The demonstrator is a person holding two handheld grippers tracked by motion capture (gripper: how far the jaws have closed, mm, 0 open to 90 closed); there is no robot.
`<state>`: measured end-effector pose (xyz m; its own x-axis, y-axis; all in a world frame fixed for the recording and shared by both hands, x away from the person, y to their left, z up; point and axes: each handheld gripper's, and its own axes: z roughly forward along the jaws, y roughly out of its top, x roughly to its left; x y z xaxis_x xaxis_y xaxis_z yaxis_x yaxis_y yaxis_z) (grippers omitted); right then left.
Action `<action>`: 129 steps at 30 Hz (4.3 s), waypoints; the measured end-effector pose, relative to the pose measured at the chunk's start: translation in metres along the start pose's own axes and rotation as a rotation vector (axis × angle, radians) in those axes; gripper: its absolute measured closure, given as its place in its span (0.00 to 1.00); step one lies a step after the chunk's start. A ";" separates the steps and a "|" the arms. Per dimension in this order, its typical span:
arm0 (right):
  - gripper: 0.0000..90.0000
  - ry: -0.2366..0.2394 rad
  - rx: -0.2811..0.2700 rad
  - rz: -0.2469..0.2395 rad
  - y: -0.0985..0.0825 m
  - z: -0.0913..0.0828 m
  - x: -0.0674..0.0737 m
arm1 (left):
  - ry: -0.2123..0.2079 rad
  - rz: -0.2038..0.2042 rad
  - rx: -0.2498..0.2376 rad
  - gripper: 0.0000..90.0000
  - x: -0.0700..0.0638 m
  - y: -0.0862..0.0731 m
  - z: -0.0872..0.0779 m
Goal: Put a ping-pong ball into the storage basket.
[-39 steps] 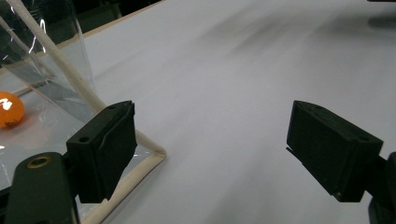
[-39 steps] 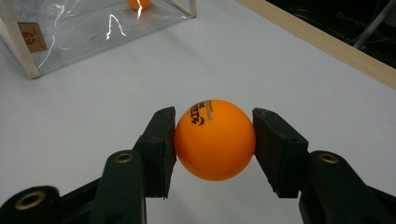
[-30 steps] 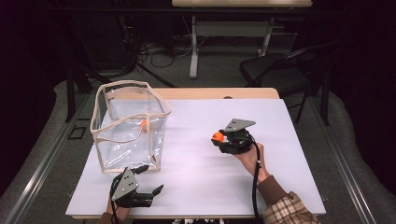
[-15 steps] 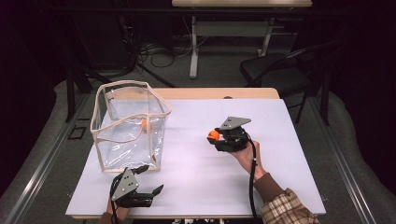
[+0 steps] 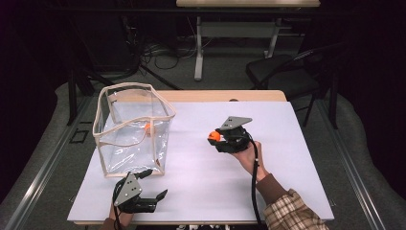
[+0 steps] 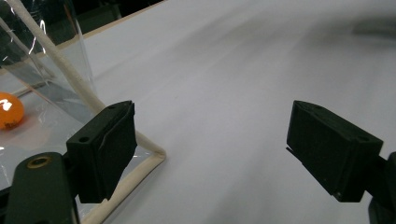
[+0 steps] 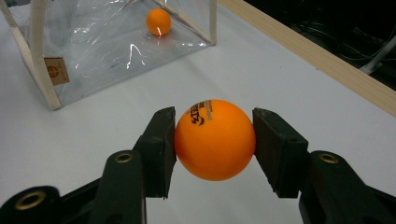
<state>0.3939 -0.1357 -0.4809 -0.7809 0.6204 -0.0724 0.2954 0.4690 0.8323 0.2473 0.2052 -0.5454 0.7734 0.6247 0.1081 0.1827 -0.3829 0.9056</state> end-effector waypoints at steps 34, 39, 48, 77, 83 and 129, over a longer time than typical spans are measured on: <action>0.56 0.007 -0.008 -0.006 0.032 0.009 -0.005 | 0.001 -0.001 -0.004 0.18 0.000 0.000 0.000; 0.56 0.011 -0.015 -0.007 0.037 0.010 -0.006 | 0.000 -0.001 -0.004 0.18 0.000 0.000 0.000; 0.56 0.014 -0.017 -0.012 0.045 0.012 -0.007 | -0.001 -0.001 -0.003 0.18 0.000 0.000 0.000; 0.56 0.011 -0.029 -0.035 0.072 0.015 -0.009 | -0.002 0.001 -0.003 0.18 0.000 0.000 0.000; 0.56 0.012 -0.031 -0.045 0.078 0.016 -0.008 | 0.000 -0.001 -0.004 0.18 0.000 0.000 0.000; 0.57 0.025 -0.059 -0.094 0.119 0.018 0.000 | 0.001 -0.002 -0.009 0.18 0.000 0.000 0.000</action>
<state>0.4388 -0.0687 -0.3912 -0.8177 0.5588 -0.1385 0.1880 0.4864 0.8533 0.2470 0.2053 -0.5449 0.7725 0.6260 0.1066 0.1787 -0.3754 0.9095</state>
